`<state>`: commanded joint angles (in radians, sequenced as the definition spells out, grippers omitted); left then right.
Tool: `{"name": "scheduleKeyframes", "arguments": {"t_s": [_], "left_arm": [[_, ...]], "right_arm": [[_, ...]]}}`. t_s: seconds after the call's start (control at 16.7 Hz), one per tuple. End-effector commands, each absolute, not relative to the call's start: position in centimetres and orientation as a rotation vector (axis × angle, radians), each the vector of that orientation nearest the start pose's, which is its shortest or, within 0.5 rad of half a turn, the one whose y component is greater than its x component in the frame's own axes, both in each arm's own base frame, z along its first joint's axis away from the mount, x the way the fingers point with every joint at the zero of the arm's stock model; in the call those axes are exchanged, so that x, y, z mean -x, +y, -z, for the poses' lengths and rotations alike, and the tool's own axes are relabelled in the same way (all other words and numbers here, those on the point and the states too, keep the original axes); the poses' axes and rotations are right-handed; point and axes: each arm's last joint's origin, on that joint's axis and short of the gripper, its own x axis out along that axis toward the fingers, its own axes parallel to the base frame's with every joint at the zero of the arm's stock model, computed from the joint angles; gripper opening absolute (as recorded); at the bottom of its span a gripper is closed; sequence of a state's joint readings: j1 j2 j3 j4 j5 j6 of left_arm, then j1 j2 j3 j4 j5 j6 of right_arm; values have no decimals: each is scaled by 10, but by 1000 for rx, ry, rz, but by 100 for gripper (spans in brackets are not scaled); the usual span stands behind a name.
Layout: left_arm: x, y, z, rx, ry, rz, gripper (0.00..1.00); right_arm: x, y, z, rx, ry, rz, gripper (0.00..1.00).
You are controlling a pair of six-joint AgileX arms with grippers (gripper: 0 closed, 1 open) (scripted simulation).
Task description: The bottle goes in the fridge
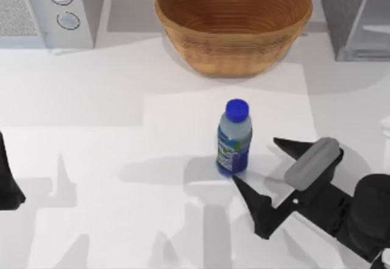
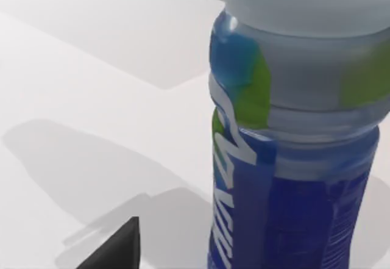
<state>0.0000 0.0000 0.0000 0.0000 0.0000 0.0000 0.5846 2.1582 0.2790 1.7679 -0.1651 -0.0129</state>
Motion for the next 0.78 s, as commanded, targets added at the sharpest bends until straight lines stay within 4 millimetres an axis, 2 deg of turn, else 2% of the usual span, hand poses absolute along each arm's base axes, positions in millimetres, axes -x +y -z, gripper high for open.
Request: {"name": "scheduleKeyframes", "arguments": {"t_s": [0.06,0.3,0.78], "left_arm": [[-106,-1,-160,0,0,0,100],[-106,-1,-160,0,0,0,100],[-106,-1,-160,0,0,0,100]], "right_arm": [[-205,142,-48,57,148,-766,100],[-213,149,-53,50,106,-773,100],[-238,175,-50,49,104,-774,100]]}}
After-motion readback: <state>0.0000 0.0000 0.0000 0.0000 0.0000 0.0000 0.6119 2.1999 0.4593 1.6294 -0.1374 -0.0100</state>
